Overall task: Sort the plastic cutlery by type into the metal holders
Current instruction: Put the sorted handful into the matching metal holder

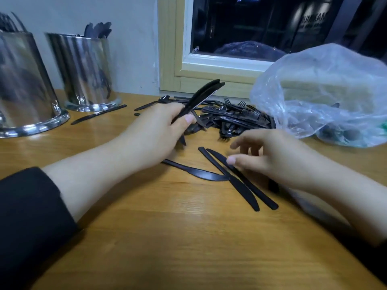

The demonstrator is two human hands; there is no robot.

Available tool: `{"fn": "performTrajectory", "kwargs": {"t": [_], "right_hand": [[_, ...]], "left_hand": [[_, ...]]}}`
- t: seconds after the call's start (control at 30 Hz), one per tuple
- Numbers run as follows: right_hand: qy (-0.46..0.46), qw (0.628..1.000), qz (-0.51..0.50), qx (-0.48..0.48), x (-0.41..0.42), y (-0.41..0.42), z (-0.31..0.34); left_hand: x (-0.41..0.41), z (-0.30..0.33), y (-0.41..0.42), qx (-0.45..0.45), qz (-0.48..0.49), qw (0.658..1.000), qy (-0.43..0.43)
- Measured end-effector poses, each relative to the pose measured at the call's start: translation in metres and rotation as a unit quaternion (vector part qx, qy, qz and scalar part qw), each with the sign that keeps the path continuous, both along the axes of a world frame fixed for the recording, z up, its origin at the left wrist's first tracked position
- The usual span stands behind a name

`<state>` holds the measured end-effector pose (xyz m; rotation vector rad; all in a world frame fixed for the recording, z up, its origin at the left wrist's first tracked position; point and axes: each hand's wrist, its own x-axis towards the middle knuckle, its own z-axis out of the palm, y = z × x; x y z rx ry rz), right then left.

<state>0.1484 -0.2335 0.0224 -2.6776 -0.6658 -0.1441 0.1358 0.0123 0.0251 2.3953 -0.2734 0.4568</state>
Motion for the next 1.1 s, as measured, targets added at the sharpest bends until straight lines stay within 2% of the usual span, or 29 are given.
{"fn": "performTrajectory", "kwargs": {"t": [0.13, 0.5, 0.93, 1.0, 1.1], "right_hand": [[0.001, 0.999, 0.013, -0.048, 0.000, 0.010, -0.006], [0.001, 0.998, -0.048, -0.033, -0.007, 0.018, -0.001], [-0.065, 0.993, -0.069, -0.075, -0.013, 0.028, 0.001], [-0.083, 0.994, -0.072, -0.025, -0.012, 0.026, 0.001], [-0.110, 0.978, -0.090, 0.151, -0.008, 0.019, 0.003]], "left_hand": [[-0.001, -0.003, -0.004, -0.048, -0.002, 0.999, 0.000], [-0.001, -0.006, -0.001, -0.067, -0.016, 0.998, -0.003], [0.002, -0.009, -0.001, -0.130, -0.034, 0.991, 0.018], [0.002, -0.010, -0.001, -0.169, -0.039, 0.984, 0.039], [0.000, -0.009, -0.003, -0.226, -0.043, 0.971, 0.066]]}}
